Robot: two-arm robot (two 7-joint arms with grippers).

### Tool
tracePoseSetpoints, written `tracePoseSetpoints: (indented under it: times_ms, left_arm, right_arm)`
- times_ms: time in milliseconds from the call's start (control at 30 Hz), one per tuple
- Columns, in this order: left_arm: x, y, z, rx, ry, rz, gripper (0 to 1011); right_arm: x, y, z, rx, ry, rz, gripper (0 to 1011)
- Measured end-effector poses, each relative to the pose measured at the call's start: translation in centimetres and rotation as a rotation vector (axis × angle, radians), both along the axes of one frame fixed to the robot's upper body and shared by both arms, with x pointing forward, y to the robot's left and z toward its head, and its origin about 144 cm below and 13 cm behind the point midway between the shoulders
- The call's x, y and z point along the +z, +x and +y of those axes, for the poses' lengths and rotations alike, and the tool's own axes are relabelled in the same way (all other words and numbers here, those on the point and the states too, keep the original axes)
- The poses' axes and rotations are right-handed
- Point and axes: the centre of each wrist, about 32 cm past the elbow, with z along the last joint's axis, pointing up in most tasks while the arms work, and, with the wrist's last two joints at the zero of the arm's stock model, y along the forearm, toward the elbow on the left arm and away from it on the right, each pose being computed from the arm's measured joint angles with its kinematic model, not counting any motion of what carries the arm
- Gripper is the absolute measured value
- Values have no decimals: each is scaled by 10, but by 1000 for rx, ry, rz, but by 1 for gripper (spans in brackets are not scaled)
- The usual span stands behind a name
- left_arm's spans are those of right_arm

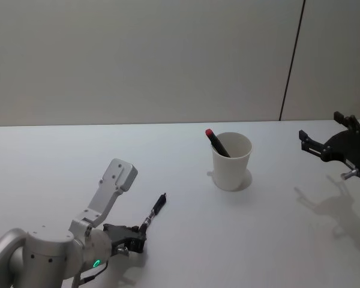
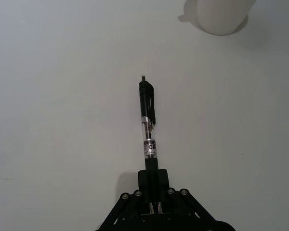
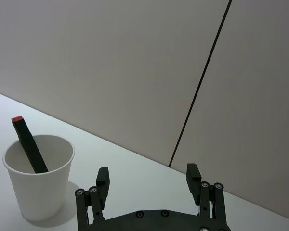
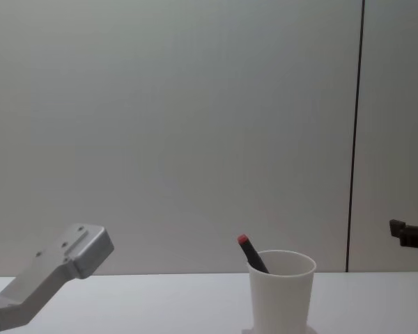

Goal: Place the pen into the pen holder.

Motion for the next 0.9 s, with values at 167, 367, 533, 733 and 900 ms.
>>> tracePoseSetpoints:
  times_ms: [167, 367, 533, 733, 900]
  left_arm:
    - [0, -2, 1, 5, -1, -11, 129]
    - [3, -5, 3, 16, 10, -55, 129]
    - [8, -7, 4, 19, 21, -99, 127]
    - [16, -10, 5, 17, 40, -150, 129]
    - [24, -12, 5, 4, 59, -203, 129]
  right_arm:
    - [0, 0, 0, 0, 0, 0, 1001]
    - [0, 0, 0, 0, 0, 0, 1001]
    - [0, 0, 0, 0, 0, 0, 1001]
    - [0, 0, 0, 0, 0, 0, 1002]
    - [0, 0, 0, 0, 0, 0, 1001]
